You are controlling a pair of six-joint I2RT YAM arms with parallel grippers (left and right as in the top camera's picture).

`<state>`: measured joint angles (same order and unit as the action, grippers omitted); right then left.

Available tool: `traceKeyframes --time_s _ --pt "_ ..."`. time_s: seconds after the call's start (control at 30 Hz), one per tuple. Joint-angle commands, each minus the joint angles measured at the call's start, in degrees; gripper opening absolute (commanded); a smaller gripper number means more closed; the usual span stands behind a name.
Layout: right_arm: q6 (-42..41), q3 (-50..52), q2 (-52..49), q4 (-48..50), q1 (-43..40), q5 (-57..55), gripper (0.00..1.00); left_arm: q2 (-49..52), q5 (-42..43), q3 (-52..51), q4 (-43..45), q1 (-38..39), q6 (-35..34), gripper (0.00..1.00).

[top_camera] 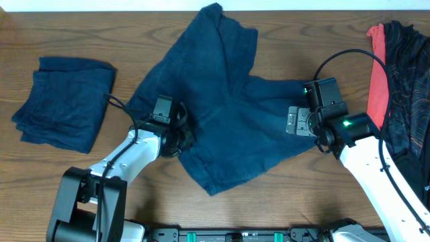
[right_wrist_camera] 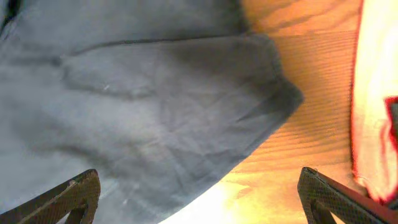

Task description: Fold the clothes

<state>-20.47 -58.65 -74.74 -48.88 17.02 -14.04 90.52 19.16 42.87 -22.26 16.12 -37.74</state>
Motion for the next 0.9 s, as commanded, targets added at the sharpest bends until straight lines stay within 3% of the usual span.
traceKeyframes --time_s 0.0,0.13,0.3,0.6,0.73,0.87 --pt "-1.6 -0.2 0.2 -0.2 -1.4 -4.3 0.99 -4.3 -0.9 0.9 -8.3 -1.2 8.2 0.06" --pt "-1.8 -0.2 -0.3 -0.2 -4.8 -4.3 0.99 -11.1 -6.7 2.1 -17.8 -4.3 10.5 0.06" --pt "-0.2 -0.2 -2.3 -0.2 -9.4 0.0 0.98 -17.7 -10.3 2.1 -18.4 -6.6 10.5 0.06" --pt "3.0 -0.2 -11.8 1.0 -16.9 5.8 0.90 -17.7 -15.9 2.0 -23.3 -6.8 9.1 0.06" --pt "5.3 -0.2 -17.3 2.9 -19.6 12.9 0.90 -17.7 -21.9 2.0 -26.2 -6.8 8.5 0.06" --pt "11.3 -0.2 -22.8 5.2 -20.0 21.9 0.90 -17.7 -22.2 2.0 -26.3 -6.8 8.5 0.06"
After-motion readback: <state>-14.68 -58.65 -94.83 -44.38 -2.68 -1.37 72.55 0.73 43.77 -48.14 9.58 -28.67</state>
